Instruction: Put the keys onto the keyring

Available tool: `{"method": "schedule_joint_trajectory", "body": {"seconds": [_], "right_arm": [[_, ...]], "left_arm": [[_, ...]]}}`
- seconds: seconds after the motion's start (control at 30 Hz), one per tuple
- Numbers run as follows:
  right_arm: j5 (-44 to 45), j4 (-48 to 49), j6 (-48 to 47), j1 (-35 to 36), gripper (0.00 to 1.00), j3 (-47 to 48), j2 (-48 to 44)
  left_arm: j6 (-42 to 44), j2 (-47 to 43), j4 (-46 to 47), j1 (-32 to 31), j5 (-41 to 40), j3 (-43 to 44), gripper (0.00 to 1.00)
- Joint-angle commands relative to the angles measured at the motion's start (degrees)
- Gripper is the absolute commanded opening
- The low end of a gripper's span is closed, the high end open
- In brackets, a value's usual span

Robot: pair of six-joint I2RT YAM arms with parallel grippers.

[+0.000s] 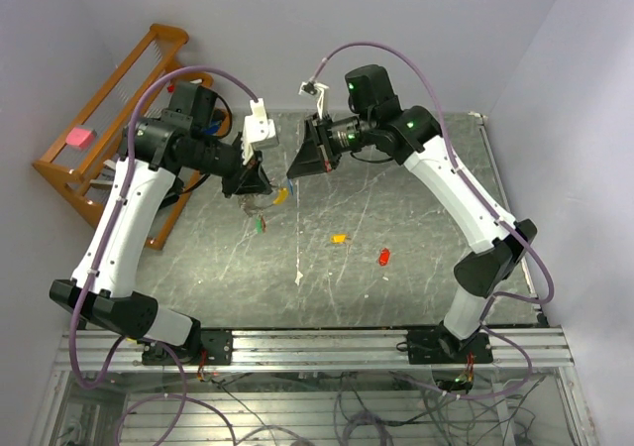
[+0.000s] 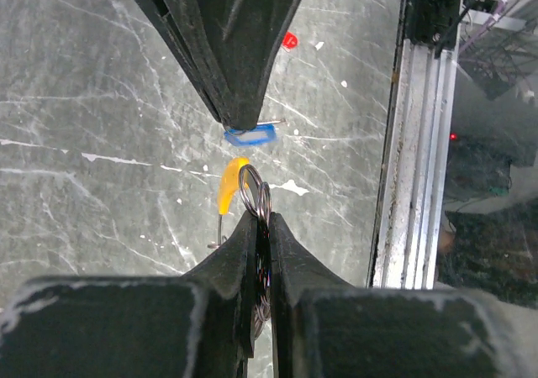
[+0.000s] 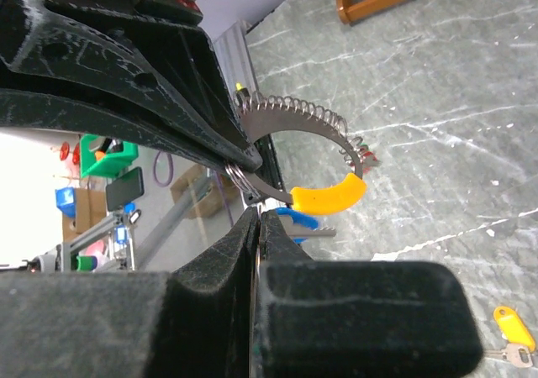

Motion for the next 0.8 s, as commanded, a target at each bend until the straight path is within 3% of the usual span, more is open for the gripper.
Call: {"method": "schedule_joint_trajectory", "body": {"seconds": [0.0,0.3,0.77], "right_arm": [[-2.32,-4.9,-2.18,0.63,0.0,3.61,-1.38],[-5.41,-6.7,-1.12,3.11,0.0,6.84,-1.69],[7.57,-12.89,-2.72,6.63,0.0,9.28,0.18]], "left_arm": [[7.85,0.38,-7.33,-0.46,4.76,5.07,0.07],[11.36,0.57,-9.83,-2.11,6.49,5.73,0.07],[9.53,1.57,-8.92,-2.38,4.49,7.73,0.07]]}}
